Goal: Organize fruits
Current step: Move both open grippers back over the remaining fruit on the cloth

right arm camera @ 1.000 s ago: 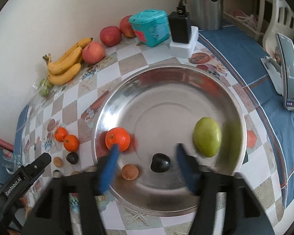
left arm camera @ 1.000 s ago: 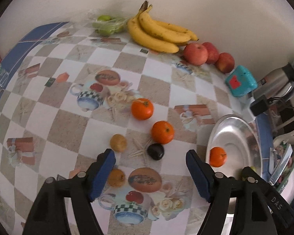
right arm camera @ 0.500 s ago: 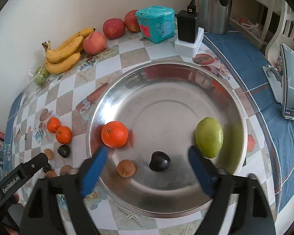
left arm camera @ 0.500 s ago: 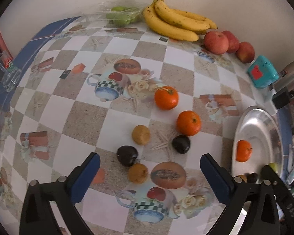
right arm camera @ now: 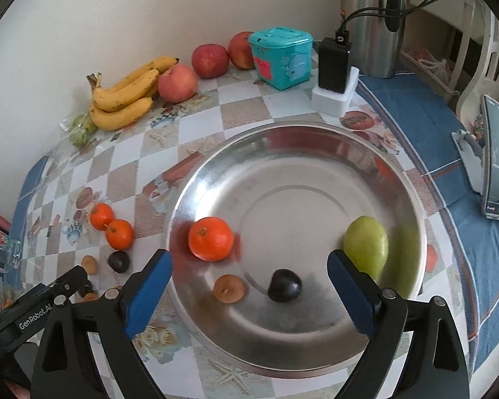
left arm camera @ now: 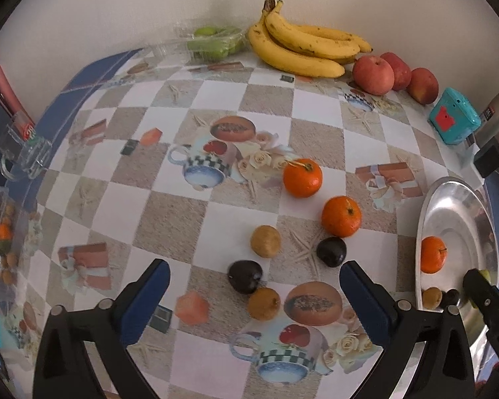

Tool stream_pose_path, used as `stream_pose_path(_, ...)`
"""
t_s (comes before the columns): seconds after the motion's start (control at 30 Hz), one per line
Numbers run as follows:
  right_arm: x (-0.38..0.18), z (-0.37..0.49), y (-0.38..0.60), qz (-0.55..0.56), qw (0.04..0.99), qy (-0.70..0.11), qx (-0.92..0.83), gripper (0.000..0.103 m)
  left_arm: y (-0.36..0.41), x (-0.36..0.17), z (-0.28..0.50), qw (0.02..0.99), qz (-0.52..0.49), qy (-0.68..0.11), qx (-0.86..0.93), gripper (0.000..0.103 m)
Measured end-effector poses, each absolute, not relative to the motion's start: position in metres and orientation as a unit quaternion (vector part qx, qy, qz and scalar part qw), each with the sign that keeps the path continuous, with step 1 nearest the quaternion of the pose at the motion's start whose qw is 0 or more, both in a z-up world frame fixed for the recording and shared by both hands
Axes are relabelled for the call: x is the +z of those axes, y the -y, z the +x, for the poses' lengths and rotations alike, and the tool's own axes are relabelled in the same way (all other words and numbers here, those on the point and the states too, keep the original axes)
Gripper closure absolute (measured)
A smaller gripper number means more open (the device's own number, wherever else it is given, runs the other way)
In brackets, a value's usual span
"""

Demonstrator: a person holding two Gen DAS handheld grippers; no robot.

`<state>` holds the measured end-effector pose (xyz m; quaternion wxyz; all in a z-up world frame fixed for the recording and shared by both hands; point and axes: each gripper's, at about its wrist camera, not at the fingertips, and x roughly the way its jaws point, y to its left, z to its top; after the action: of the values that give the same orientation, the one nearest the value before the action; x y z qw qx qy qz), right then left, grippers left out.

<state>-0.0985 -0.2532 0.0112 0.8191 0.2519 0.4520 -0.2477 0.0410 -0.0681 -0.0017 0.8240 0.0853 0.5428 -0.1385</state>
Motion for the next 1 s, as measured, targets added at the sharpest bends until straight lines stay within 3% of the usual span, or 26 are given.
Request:
stream_pose_path(0.6,0.018,-0.067,0.203,0.237,0.849,-0.439,-0.173,0.009,-0.001,0.017,0.071,0.853,0.03,-0.516,-0.075,0.0)
stream_pose_path(1.0,0.01,-0.032,0.156,0.228,0.843,-0.474,-0.108,0.009,-0.009,0.004,0.079,0.832,0.015,-0.548,-0.082,0.0)
